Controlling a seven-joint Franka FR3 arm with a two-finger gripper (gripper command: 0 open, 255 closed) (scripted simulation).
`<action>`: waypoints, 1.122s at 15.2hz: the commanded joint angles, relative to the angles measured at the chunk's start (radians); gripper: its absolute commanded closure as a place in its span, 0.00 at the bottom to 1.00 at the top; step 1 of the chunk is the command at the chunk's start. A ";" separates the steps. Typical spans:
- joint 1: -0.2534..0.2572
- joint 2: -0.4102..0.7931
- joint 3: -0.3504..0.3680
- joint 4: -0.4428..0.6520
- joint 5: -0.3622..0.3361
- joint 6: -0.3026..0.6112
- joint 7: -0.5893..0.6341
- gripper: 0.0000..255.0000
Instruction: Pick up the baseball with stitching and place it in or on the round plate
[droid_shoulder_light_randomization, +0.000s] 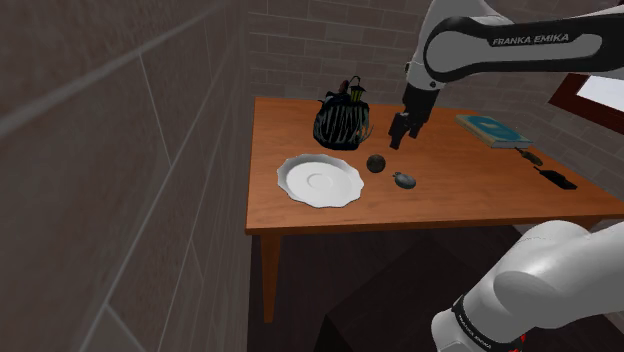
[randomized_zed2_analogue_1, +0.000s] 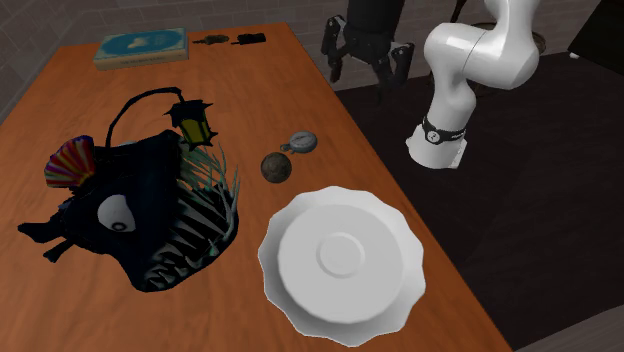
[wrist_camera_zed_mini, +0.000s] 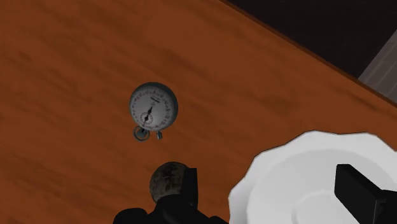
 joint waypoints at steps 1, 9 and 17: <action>-0.005 0.063 -0.027 0.011 0.002 0.050 -0.024 0.00; -0.022 0.343 -0.136 0.100 0.054 0.221 -0.155 0.00; -0.041 0.570 -0.186 0.194 0.145 0.326 -0.269 0.00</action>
